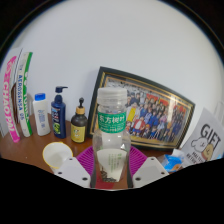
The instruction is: Pour water
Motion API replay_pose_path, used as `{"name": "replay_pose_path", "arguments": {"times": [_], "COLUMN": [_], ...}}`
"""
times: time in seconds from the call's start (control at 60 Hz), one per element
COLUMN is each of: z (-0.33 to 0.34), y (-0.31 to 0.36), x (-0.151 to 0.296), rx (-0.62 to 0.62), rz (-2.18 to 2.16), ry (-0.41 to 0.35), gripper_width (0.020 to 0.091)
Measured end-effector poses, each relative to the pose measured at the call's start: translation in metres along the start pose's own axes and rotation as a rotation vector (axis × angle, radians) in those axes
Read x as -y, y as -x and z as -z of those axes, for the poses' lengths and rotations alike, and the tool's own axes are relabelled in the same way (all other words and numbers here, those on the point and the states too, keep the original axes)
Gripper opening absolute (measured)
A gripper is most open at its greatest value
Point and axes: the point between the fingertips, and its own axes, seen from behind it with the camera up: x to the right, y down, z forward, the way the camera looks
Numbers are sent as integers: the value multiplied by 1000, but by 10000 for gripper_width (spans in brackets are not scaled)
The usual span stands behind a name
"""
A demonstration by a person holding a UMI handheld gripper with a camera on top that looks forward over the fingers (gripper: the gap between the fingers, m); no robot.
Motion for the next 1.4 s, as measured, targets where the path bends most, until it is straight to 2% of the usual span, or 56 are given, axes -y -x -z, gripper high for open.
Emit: {"name": "replay_pose_path", "arguments": {"times": [0.15,0.267,0.367,0.383,0.433,0.533,0.6,0.633,0.667,0.717,0.767,0.833,1.117,1.4], "z": [-22,-31,-34,-35,-34,-31,-32,-32,-31,-27,-19,-3,118,221], "y": [13,21,23,22,21,22,21,21,22,24,24,19,37,76], "x": [-36,-57,-82,-78,-79,-80,-81,-87,-94,-103,-108,-110,-86,-76], "rx": [76,92,91,88,81,73,75,75,72,73,68,38,-30,-48], "rz": [-155,-201,-234,-236,-226,-216,-225,-229,-231,-234,-239,-236,-236,-219], "ry": [30,37,72,35,10,1,10,38,82,132,158,191,285,325], "gripper_width": [416,423,437,442,444,483,534,569,661,870,825,866,856,855]}}
